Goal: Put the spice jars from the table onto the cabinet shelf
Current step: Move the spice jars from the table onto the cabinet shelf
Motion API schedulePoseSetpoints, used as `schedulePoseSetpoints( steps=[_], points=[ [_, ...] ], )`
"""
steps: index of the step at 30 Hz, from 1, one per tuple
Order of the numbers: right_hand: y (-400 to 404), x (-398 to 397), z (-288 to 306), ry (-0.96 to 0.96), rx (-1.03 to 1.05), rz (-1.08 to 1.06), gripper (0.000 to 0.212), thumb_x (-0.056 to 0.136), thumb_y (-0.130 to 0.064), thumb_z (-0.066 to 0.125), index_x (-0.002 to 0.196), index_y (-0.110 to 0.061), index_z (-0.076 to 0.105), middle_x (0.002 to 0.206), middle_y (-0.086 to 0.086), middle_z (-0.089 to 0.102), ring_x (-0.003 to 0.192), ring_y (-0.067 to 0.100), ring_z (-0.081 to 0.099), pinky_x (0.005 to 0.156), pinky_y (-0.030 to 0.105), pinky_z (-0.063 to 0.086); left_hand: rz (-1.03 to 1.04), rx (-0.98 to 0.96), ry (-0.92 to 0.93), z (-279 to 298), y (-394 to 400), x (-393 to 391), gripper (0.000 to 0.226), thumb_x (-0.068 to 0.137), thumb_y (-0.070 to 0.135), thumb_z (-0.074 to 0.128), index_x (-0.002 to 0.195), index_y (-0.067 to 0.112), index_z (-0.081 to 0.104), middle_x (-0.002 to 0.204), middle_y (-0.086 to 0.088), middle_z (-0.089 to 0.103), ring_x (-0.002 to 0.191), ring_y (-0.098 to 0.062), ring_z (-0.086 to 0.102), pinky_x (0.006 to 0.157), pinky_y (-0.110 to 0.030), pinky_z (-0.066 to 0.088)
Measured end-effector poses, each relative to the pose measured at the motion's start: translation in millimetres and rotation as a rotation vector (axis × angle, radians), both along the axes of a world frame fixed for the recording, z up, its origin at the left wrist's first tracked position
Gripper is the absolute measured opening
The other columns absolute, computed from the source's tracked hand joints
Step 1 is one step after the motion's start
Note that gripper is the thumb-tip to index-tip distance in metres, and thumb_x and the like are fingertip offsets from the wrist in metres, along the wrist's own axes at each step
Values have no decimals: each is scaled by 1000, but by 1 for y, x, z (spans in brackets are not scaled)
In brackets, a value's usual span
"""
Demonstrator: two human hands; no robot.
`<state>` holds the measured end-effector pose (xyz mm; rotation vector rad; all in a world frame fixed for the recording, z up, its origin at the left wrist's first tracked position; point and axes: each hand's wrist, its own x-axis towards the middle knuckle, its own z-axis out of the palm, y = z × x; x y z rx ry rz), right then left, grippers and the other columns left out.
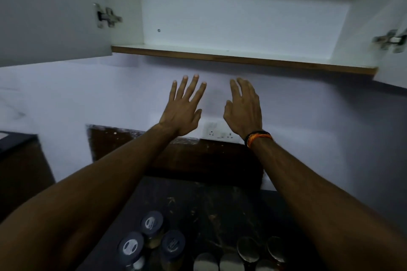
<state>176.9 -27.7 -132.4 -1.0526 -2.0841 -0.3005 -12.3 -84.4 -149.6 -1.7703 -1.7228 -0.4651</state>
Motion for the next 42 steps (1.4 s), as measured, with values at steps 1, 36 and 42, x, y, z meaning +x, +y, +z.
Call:
schedulePoseSetpoints(
  steps=[1, 36, 42],
  points=[
    [-1, -8, -5, -8, -21, 15, 62, 98, -22, 52, 154, -9, 28, 160, 15, 27, 150, 32, 20, 121, 44, 19, 19, -10, 0, -3, -6, -8, 76, 99, 42, 40, 160, 16, 3, 166, -14, -6, 153, -38, -8, 122, -58, -1],
    [-136, -100, -316, -352, -927, 127, 48, 88, -17, 57, 134, -6, 49, 134, 16, 46, 123, 34, 46, 103, 41, 38, 29, -894, -567, -312, -133, -61, 87, 92, 39, 61, 159, 16, 10, 165, -15, 12, 151, -35, 12, 121, -52, 20],
    [-151, -98, -348, -394, -996, 23, 84, 85, -42, 68, 153, -14, 26, 155, 17, 26, 144, 36, 26, 115, 49, 31, 12, -959, -554, -340, -127, -52, 93, 86, 41, 66, 158, 14, 13, 164, -18, 10, 151, -38, 9, 122, -51, 18]
  ],
)
